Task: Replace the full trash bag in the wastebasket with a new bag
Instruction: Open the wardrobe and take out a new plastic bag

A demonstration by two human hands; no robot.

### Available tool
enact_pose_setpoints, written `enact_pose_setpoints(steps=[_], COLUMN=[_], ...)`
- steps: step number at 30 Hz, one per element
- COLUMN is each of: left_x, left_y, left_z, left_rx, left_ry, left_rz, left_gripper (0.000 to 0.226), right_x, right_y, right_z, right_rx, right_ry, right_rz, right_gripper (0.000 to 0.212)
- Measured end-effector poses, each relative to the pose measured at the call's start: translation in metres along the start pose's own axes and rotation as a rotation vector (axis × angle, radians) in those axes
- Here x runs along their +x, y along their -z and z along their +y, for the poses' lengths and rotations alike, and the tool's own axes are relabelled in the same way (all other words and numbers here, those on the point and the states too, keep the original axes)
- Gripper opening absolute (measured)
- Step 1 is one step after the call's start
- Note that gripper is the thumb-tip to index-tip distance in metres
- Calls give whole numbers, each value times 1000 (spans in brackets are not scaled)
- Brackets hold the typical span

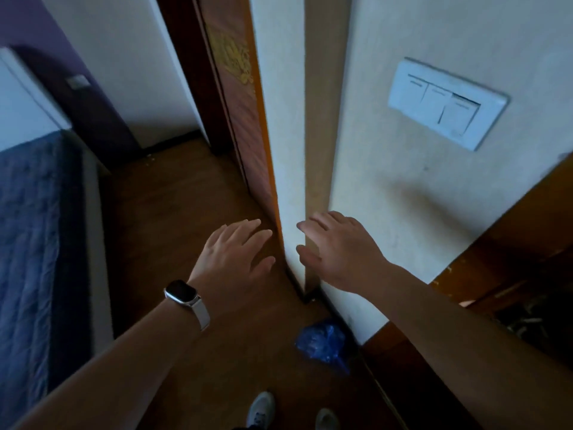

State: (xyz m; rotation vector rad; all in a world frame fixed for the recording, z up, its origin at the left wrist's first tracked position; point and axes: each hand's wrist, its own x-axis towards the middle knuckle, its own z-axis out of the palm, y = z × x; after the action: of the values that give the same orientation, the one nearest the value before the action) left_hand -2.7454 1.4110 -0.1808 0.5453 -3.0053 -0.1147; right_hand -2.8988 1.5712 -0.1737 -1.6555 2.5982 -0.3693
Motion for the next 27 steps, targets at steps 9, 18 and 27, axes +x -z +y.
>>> enact_pose_setpoints(steps=[9, 18, 27], left_x=[-109, -260, -454], left_y=[61, 89, 114], left_z=[-34, -87, -164], left_rx=[52, 75, 120], left_ry=[336, 601, 768], left_rz=[134, 253, 358], left_gripper=[52, 53, 44], right_x=[14, 5, -29], right_y=[17, 16, -13], right_z=[-83, -226, -433], right_rx=[48, 29, 48], right_ry=[323, 621, 844], right_rz=[-24, -14, -22], right_gripper=[51, 48, 48])
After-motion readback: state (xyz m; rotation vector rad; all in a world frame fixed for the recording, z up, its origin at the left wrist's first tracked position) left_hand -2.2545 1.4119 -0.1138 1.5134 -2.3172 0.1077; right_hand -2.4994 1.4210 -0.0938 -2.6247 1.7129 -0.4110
